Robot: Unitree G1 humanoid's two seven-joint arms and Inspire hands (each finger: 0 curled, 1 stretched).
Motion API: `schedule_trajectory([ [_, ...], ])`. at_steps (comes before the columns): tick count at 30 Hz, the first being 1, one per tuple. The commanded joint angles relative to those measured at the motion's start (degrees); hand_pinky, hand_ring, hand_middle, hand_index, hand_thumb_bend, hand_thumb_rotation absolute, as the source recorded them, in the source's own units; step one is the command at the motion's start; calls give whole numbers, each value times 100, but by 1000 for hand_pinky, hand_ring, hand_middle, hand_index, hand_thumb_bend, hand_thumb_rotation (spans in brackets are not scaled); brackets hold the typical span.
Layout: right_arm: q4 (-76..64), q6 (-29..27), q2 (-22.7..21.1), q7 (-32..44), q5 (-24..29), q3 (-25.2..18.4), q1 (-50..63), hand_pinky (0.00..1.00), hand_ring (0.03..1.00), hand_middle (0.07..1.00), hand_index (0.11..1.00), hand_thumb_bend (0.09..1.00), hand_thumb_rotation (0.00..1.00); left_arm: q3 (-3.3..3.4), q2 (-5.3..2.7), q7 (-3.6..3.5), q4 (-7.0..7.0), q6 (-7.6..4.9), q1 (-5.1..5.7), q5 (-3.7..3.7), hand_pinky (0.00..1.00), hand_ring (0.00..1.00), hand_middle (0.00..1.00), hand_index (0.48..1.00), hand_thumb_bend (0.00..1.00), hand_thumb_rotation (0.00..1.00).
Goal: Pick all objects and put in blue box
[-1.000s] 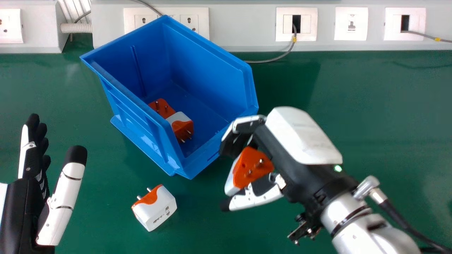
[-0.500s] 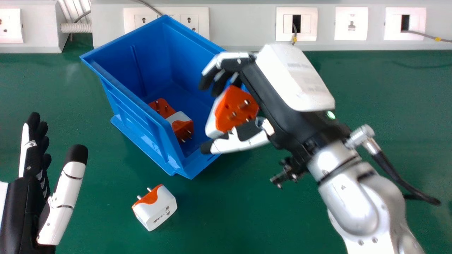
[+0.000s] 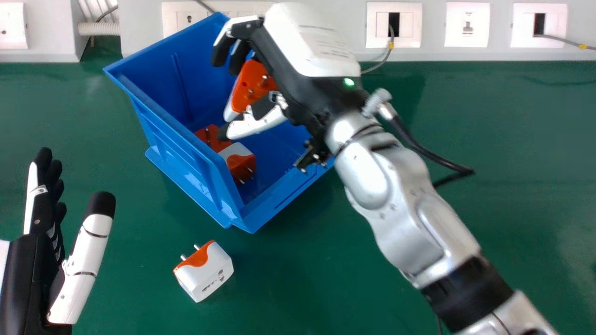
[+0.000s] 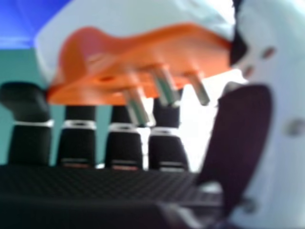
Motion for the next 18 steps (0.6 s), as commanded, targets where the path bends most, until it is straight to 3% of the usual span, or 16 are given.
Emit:
schedule_trajectory([
  [1, 456, -120, 86, -300, 23, -4, -591, 298, 422, 522, 553, 485, 0, 50, 3, 40, -122, -72, 37, 21, 1000, 1000, 1000, 1000, 611, 825],
  [12, 2914, -237, 440, -781, 38, 300, -2016, 319, 443, 541, 530, 488, 0, -59, -66, 87, -133, -139, 138, 98, 995, 1000, 1000, 1000, 618, 828],
  [18, 3651, -374, 495, -1033, -44, 555, -2404, 322, 444, 539, 521, 491, 0, -24, -49, 72, -109, -177, 187, 76, 995, 1000, 1000, 1000, 621, 829],
])
